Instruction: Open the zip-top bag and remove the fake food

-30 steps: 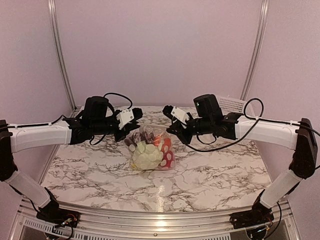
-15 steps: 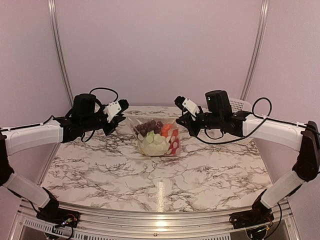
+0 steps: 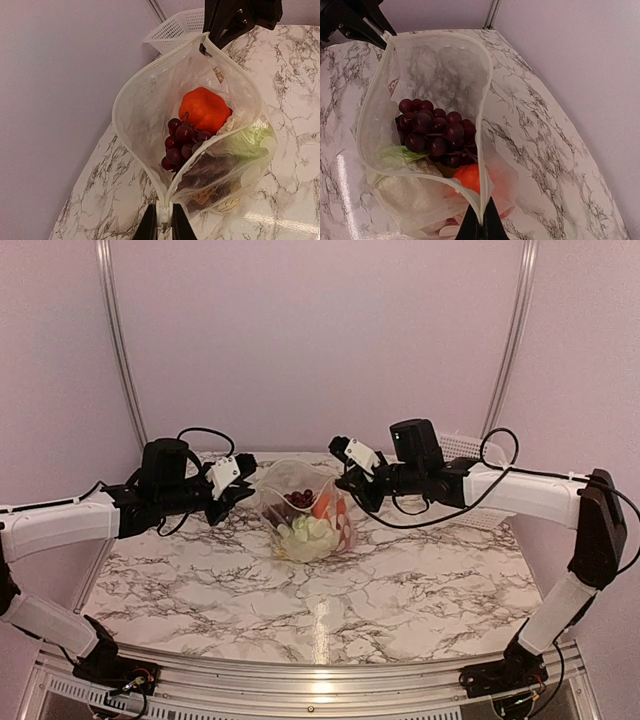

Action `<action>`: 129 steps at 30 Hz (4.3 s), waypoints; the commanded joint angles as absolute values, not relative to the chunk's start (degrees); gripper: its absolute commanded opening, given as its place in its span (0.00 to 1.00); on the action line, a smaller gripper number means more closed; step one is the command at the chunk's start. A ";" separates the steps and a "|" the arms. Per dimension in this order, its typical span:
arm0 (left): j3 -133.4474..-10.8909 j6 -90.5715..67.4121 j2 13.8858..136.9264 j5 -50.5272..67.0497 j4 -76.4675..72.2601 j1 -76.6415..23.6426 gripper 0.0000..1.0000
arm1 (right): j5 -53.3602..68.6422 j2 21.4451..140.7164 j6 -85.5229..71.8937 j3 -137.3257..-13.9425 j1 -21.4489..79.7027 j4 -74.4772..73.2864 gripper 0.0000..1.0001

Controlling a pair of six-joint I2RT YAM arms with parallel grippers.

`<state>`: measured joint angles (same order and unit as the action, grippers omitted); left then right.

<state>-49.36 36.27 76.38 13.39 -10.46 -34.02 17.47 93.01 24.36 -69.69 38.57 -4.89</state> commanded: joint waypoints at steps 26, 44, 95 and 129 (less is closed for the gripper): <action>-73.22 33.69 83.98 11.72 9.49 -37.84 0.78 | 19.60 86.87 27.79 -63.50 42.64 -5.36 0.00; -86.80 44.21 98.70 15.51 15.99 -41.50 0.47 | 20.08 86.49 26.63 -63.37 42.72 -5.08 0.00; -69.68 3.97 91.20 -9.03 -4.27 -40.77 0.00 | 33.86 115.85 8.72 -92.06 39.57 8.29 0.49; -73.82 -9.75 97.10 -13.97 -7.94 -42.45 0.00 | 18.75 110.14 -17.82 -78.01 44.16 8.39 0.22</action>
<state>-73.01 -8.84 97.14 -11.27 -6.00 -42.39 22.09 109.06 -17.47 -74.28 44.25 9.19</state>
